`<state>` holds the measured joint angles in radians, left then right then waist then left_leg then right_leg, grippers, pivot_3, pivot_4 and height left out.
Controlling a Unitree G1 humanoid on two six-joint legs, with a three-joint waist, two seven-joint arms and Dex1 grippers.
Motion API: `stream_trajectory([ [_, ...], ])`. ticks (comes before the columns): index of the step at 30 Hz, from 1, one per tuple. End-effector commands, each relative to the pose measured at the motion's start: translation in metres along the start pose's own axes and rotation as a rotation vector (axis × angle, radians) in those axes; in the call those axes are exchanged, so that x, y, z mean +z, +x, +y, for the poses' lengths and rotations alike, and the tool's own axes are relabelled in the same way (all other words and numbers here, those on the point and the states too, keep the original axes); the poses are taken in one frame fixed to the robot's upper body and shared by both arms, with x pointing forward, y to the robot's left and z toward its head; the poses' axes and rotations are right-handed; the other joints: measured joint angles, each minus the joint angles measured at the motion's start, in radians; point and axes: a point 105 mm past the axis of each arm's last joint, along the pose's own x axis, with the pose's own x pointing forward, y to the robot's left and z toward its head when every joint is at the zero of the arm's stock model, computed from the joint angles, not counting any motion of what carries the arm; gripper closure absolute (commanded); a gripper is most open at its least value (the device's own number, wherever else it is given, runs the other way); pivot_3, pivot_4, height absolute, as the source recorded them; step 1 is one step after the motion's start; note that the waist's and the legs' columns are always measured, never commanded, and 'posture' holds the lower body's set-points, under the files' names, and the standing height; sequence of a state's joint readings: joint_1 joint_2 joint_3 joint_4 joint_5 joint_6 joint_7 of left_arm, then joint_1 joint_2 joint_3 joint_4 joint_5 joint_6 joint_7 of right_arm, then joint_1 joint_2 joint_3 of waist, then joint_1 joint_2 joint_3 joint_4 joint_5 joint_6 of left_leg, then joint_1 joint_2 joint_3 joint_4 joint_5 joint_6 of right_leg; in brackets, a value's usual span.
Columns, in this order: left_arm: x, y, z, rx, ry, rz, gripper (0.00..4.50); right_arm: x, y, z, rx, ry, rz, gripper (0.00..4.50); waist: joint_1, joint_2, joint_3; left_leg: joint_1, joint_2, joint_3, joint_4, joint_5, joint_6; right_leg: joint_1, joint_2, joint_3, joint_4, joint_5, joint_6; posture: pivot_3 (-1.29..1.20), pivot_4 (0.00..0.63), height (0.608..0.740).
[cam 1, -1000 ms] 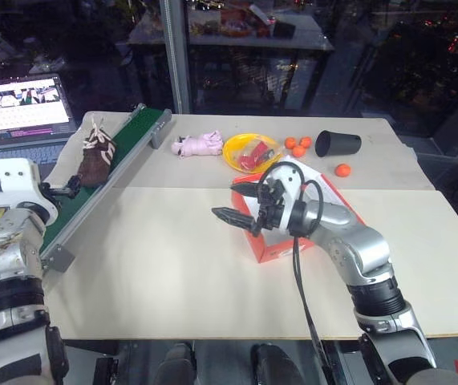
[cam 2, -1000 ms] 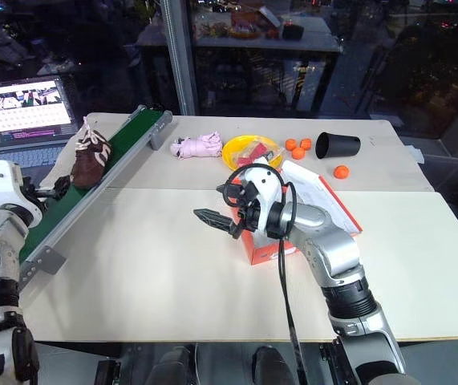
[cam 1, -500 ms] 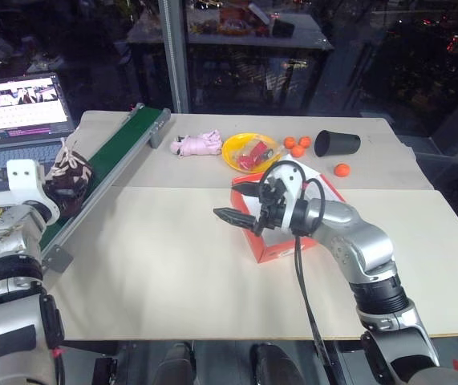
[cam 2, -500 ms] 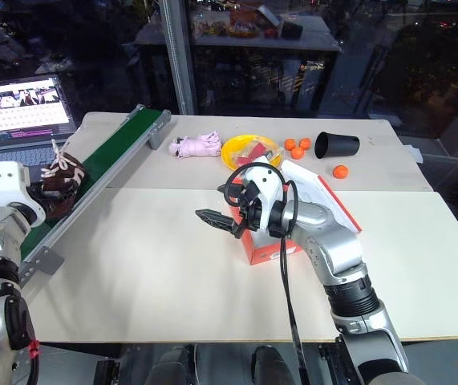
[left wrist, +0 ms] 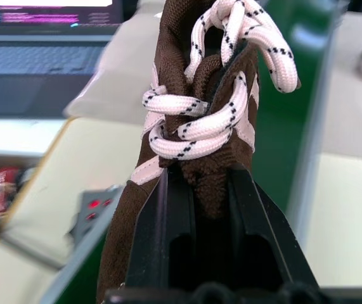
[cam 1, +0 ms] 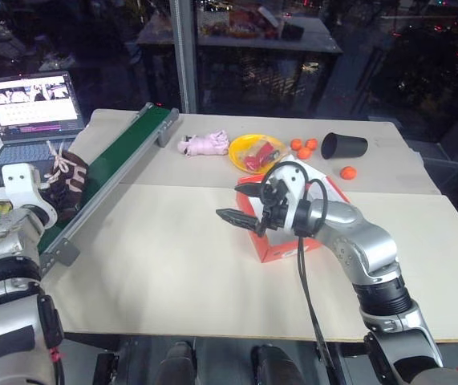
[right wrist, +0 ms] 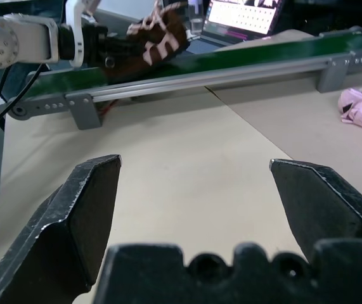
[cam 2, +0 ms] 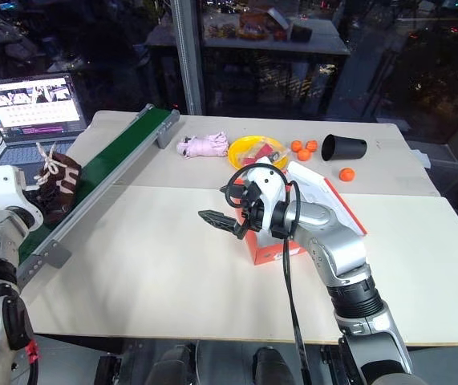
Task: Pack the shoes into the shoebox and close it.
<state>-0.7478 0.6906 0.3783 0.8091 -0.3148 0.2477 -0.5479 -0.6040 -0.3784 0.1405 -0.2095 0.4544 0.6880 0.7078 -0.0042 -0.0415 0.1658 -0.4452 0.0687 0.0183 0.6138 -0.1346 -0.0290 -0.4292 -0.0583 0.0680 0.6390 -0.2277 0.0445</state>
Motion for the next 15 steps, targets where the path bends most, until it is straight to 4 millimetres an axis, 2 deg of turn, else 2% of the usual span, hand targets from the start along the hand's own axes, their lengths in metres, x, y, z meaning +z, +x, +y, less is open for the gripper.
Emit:
stream_trajectory([
  [1, 0.063, 0.004, -0.077, -0.292, -0.029, -0.194, 4.39, 0.024, -0.005, -0.014, -0.083, 0.077, -0.115, 0.0, 0.003, -0.001, 0.0, -0.001, 0.0, 0.0, 0.001, 0.0, 0.0, -0.001, 0.0, 0.0, 0.0, 0.0, 0.0, 0.0, 0.15, 0.74],
  [2, 0.074, 0.004, -0.105, -0.371, -0.046, -0.226, 4.39, 0.029, -0.006, -0.026, -0.138, 0.155, -0.154, 0.0, 0.002, -0.001, 0.0, -0.002, 0.0, 0.0, 0.001, 0.0, 0.0, -0.002, 0.0, 0.0, 0.0, 0.0, 0.0, 0.0, 0.15, 0.74],
  [4, 0.085, 0.001, -0.138, -0.461, -0.072, -0.255, 4.39, 0.034, -0.008, -0.039, -0.201, 0.258, -0.198, 0.0, 0.001, -0.001, 0.0, -0.005, 0.0, 0.0, 0.003, 0.001, 0.0, -0.003, 0.0, 0.0, 0.001, 0.001, 0.0, 0.0, 0.15, 0.74],
  [9, 0.09, -0.016, -0.219, -0.719, -0.099, -0.25, 4.39, 0.059, -0.015, -0.055, -0.239, 0.462, -0.368, 0.0, -0.017, -0.001, 0.0, -0.003, 0.0, -0.001, 0.002, 0.001, 0.001, -0.003, 0.001, 0.001, 0.003, 0.001, 0.0, 0.0, 0.15, 0.74],
  [12, 0.09, -0.033, -0.256, -0.872, -0.103, -0.244, 4.39, 0.068, -0.018, -0.06, -0.236, 0.525, -0.416, 0.0, -0.027, -0.001, 0.0, -0.002, 0.0, -0.001, 0.002, 0.001, 0.001, -0.003, 0.001, 0.001, 0.004, 0.001, 0.0, 0.0, 0.15, 0.74],
  [15, 0.087, -0.045, -0.278, -0.974, -0.1, -0.224, 4.39, 0.077, -0.023, -0.065, -0.235, 0.571, -0.467, 0.0, -0.037, -0.001, 0.0, -0.002, 0.0, -0.002, 0.002, 0.001, 0.002, -0.003, 0.001, 0.002, 0.004, 0.001, 0.0, 0.0, 0.15, 0.74],
])
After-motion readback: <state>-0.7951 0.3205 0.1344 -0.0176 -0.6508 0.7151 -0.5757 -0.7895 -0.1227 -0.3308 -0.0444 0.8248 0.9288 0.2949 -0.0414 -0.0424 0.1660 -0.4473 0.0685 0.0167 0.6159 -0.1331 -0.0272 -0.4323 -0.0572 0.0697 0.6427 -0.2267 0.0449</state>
